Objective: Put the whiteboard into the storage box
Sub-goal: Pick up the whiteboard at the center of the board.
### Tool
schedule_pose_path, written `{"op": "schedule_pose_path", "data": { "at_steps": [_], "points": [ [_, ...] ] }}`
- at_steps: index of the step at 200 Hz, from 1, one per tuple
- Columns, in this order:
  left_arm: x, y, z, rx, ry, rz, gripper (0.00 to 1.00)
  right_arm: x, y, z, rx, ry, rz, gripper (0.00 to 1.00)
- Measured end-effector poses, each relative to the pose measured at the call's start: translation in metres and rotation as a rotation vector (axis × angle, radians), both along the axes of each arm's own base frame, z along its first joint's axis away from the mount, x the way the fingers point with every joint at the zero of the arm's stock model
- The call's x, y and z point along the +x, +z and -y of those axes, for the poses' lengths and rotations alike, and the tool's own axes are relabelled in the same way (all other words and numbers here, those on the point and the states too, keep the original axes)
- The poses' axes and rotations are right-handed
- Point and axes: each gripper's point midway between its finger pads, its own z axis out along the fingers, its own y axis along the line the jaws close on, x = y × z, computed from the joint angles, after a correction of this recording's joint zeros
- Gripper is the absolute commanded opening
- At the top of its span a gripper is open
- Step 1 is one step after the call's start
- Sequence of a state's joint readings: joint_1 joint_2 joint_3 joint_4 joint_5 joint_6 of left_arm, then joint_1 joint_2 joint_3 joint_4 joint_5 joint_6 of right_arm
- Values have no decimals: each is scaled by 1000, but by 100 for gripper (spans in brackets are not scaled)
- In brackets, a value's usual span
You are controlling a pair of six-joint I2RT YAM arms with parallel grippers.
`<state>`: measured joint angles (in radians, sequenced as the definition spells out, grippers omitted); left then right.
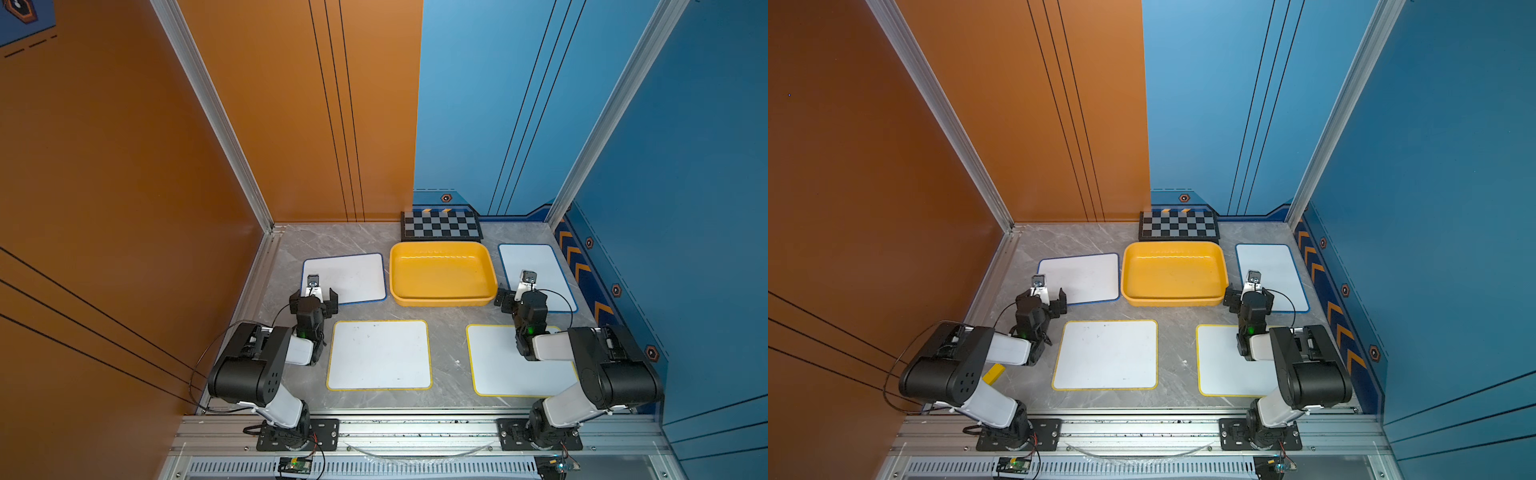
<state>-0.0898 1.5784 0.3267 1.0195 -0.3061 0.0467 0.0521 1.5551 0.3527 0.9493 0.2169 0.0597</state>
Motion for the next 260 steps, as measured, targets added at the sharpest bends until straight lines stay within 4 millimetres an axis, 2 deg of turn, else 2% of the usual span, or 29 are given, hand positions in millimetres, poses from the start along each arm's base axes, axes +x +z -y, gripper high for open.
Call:
{"op": "schedule_pose_path", "data": {
  "at_steps": [18,126,190,222,245,260],
  "points": [
    [3,1,-5,-10,10,-1,98,0,0,0,0,0,0,100],
    [3,-4,-3,-19,1,-23,98,0,0,0,0,0,0,100],
    [1,-1,-5,-11,25,-18,98,-5,1,9,10,-50,-17,100],
    [-1,11,-5,11,61,7,98,0,26,13,6,-77,-25,100],
    [-2,24,0,51,94,5,98,3,63,15,-17,-109,-2,100],
    [3,43,8,87,95,20,98,-1,87,7,-54,-102,32,100]
  ]
}}
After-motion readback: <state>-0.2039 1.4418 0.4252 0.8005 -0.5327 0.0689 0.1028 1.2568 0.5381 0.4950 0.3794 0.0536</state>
